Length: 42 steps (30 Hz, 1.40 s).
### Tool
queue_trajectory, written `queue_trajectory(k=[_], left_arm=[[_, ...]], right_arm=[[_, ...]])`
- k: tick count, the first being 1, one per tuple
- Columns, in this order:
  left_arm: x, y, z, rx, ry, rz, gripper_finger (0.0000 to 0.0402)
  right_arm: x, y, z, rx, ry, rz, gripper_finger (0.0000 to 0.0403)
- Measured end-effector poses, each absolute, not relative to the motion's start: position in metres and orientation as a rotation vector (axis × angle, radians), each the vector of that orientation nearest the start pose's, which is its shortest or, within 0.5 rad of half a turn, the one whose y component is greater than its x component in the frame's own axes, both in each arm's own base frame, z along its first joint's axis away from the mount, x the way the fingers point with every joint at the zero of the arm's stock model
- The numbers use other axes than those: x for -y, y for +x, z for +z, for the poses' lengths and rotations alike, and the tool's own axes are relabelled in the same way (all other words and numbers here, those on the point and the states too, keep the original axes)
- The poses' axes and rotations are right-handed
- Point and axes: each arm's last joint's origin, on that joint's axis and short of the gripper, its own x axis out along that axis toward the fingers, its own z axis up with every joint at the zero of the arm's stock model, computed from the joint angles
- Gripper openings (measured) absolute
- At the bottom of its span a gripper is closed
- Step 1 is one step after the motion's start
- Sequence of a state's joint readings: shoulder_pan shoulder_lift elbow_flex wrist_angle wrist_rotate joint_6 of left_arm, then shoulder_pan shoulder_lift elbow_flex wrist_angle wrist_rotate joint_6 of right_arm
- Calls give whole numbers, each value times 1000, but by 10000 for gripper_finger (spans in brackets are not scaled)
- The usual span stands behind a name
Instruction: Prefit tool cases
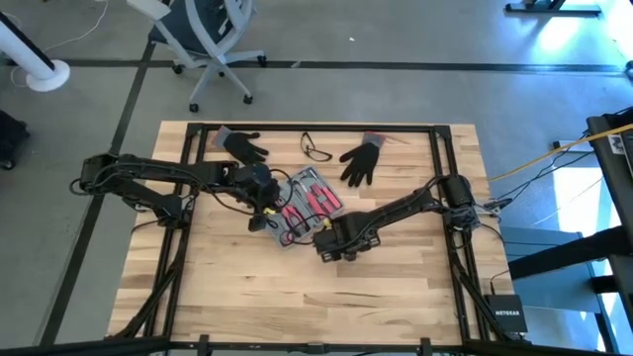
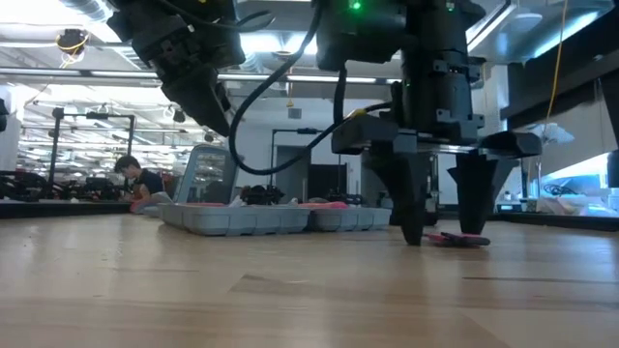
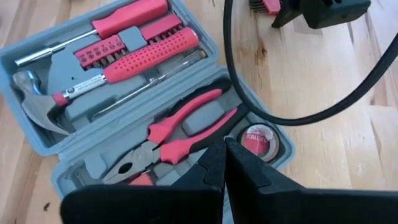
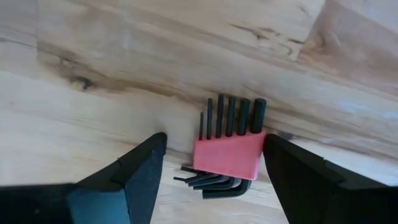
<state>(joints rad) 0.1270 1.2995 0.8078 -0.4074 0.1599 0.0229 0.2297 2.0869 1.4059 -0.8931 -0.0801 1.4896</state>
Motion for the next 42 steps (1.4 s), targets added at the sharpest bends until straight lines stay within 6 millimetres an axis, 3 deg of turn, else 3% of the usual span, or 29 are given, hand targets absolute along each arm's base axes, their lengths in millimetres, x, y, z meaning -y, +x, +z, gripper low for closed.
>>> queue_trajectory(k=[10, 18, 21, 25, 33, 42], left_arm=[[-28, 252, 220, -889, -114, -38, 0], [-27, 252, 220, -889, -89, -50, 0], [-28, 252, 220, -888, -77, -55, 0], [-28, 252, 220, -889, -77, -55, 0], [-28, 252, 220, -889, -80, -54, 0], [-28, 252, 220, -888, -69, -59, 0]], right_arm=[[-93, 367, 128, -1423, 1006, -919, 251], [-98, 366, 128, -1414, 1025, -933, 125], [-98, 366, 129, -1413, 1032, -932, 119], [-98, 366, 129, -1413, 1029, -929, 72], [-98, 366, 128, -1408, 1021, -937, 83], [-96, 367, 131, -1402, 1020, -953, 159]])
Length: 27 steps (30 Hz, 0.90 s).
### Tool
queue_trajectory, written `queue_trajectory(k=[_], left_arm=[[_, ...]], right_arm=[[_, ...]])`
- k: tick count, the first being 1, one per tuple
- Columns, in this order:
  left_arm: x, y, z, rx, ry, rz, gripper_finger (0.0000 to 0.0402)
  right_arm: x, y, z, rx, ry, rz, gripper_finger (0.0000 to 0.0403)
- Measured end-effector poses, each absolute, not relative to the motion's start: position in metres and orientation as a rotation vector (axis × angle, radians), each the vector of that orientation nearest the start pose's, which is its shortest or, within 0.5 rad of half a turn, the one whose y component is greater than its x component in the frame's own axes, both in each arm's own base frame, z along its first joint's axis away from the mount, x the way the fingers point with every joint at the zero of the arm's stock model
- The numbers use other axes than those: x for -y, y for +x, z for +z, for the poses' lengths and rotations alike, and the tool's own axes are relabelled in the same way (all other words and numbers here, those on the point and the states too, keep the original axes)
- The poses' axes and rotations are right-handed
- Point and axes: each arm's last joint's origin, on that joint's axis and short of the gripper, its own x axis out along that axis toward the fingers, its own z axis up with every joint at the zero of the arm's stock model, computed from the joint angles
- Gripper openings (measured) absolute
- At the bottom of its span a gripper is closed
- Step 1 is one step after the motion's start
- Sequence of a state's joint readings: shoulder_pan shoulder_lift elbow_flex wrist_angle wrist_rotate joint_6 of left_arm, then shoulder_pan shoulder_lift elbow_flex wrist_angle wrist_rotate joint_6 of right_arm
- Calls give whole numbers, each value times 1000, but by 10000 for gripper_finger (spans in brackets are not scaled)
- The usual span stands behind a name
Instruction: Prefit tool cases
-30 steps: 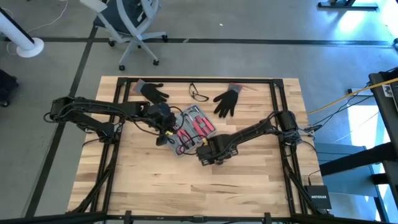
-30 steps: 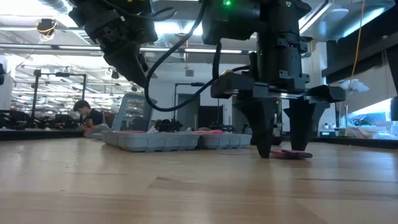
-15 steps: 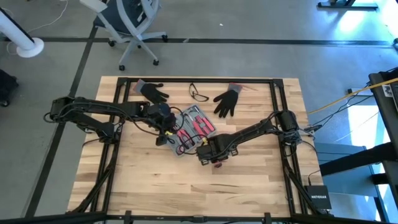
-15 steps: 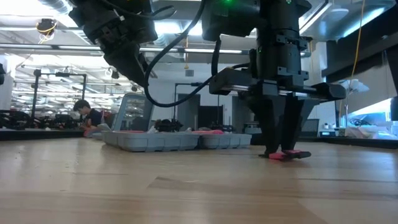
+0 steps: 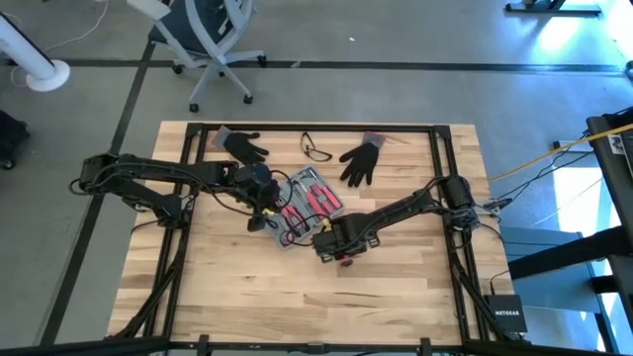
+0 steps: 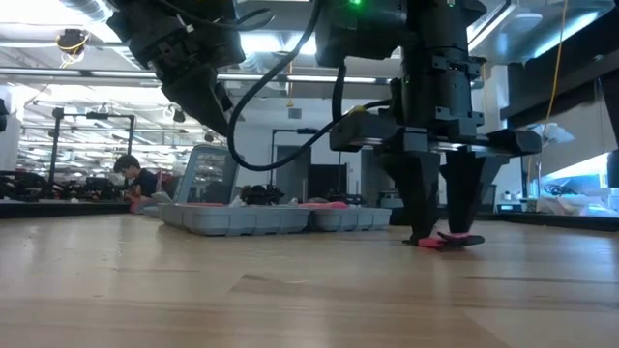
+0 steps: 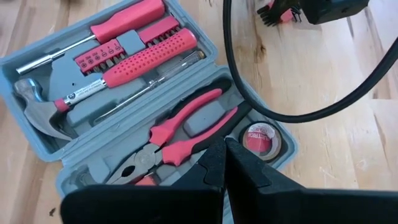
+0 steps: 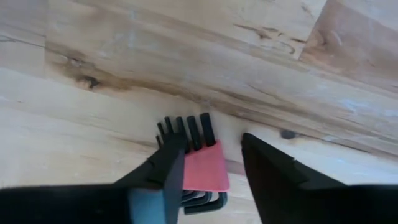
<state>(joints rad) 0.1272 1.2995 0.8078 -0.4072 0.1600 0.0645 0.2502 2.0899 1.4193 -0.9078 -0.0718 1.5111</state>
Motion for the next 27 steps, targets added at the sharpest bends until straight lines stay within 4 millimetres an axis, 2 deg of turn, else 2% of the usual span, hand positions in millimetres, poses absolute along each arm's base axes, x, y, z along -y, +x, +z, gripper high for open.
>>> queue_trajectory(k=[5, 10, 16, 20, 27], left_arm=[[-28, 252, 220, -887, -46, -64, 0], [-28, 252, 220, -887, -22, -68, 0], [-28, 252, 220, -889, -27, -65, 0], [-28, 252, 219, -891, -51, -54, 0], [-28, 252, 219, -893, -68, -46, 0]], right_arm=[[-95, 372, 140, -1369, 978, -949, 200], [-91, 371, 153, -1355, 925, -931, 221], [-91, 372, 159, -1333, 945, -909, 221], [-96, 372, 159, -1352, 1028, -929, 221], [-107, 374, 159, -1299, 1002, -875, 221]])
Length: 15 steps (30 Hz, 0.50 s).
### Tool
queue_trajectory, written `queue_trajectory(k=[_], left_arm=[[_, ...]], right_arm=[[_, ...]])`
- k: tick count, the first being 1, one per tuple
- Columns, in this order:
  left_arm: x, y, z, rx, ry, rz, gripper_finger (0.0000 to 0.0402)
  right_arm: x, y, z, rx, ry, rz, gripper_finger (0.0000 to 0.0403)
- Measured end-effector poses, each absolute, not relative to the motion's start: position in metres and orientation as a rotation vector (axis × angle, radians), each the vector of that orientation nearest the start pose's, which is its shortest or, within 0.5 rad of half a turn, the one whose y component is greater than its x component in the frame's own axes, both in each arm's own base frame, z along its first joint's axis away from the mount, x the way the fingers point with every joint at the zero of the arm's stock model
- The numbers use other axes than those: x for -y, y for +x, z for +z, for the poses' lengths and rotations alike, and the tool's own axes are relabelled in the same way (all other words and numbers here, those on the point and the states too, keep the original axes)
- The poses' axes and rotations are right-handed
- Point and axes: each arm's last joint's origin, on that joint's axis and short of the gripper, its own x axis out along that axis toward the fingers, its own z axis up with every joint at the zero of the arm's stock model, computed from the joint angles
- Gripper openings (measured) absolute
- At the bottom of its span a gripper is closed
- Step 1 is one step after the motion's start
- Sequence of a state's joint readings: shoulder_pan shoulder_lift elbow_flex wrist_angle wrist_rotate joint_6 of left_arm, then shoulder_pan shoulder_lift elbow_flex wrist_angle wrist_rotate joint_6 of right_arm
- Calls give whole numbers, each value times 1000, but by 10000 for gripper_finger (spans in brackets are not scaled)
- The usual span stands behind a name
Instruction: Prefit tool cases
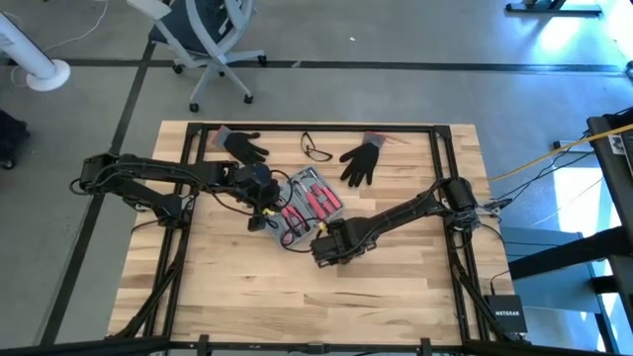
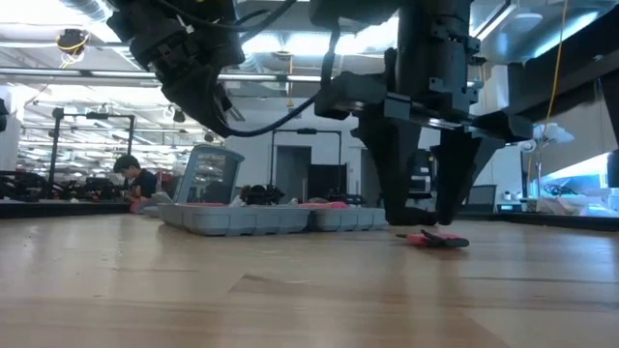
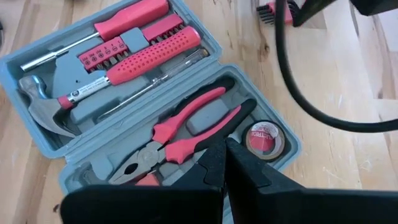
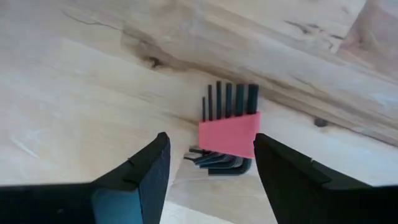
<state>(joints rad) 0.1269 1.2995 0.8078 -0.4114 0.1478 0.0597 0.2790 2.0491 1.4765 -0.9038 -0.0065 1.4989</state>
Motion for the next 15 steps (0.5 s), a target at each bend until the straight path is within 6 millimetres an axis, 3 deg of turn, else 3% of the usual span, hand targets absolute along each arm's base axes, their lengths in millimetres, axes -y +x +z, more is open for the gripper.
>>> queue_trajectory(k=[9, 15], left_arm=[[-28, 252, 219, -894, -97, -34, 0], [-27, 252, 219, -896, -124, -23, 0]], right_arm=[[-105, 373, 158, -1303, 980, -901, 221], [-107, 366, 140, -1314, 1005, -941, 221]])
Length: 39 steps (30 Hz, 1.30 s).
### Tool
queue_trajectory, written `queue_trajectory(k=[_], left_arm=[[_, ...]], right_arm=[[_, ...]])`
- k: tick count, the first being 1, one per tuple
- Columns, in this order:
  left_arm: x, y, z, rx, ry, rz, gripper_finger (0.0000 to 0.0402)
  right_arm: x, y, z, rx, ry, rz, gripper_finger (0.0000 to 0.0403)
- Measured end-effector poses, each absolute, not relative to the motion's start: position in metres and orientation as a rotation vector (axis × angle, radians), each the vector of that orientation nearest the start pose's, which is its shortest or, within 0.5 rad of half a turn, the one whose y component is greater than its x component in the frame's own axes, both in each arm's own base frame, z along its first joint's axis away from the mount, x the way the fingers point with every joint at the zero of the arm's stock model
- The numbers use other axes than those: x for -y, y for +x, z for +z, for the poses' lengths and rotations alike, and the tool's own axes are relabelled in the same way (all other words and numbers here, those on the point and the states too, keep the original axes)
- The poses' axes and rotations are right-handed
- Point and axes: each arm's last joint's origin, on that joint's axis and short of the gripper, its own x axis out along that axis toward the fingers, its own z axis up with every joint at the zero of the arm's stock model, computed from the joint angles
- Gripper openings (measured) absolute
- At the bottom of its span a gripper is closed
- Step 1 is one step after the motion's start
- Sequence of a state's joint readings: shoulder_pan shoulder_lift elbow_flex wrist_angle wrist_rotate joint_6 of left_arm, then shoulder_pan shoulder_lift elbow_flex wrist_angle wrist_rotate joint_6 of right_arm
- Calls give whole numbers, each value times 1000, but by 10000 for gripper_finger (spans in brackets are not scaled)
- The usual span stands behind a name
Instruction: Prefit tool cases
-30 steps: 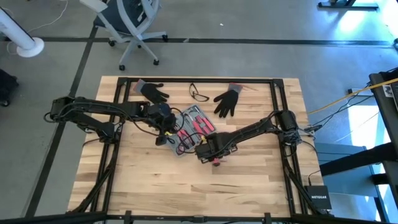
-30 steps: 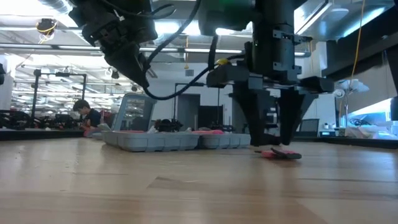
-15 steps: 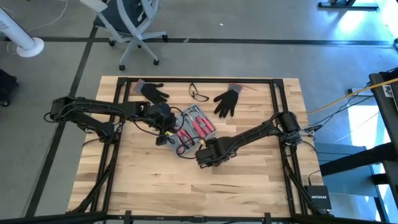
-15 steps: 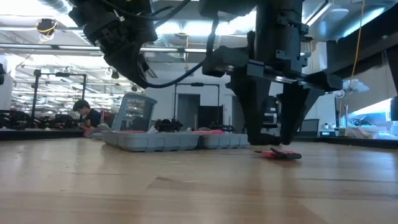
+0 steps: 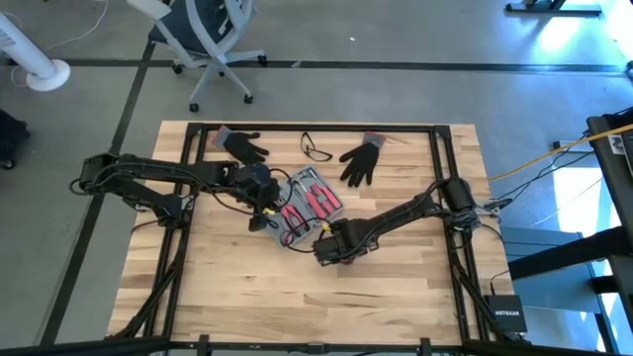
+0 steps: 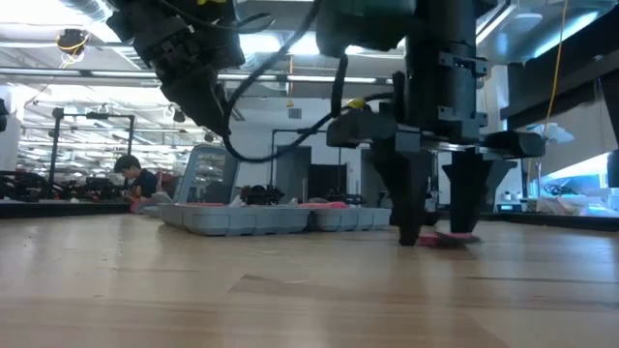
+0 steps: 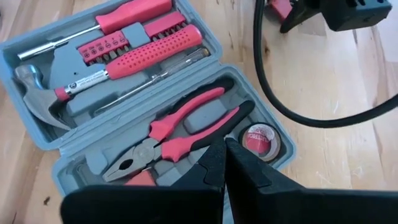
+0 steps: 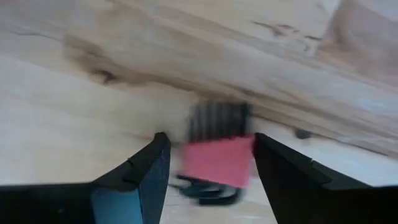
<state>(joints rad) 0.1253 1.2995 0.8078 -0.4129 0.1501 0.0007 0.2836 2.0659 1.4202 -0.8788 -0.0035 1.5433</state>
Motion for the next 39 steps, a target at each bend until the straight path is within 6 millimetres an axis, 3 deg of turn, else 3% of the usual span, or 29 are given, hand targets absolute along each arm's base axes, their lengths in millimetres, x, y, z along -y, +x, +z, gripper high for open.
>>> queue_trajectory(k=[10, 19, 39], left_arm=[[-27, 251, 219, -900, -129, -20, 0], [-26, 249, 217, -932, -169, -5, 0], [-20, 247, 215, -969, -190, -9, 0]], right_arm=[[-107, 367, 139, -1322, 1001, -897, 221], [-107, 365, 138, -1438, 782, -687, 221], [-119, 360, 141, -1490, 784, -624, 221]])
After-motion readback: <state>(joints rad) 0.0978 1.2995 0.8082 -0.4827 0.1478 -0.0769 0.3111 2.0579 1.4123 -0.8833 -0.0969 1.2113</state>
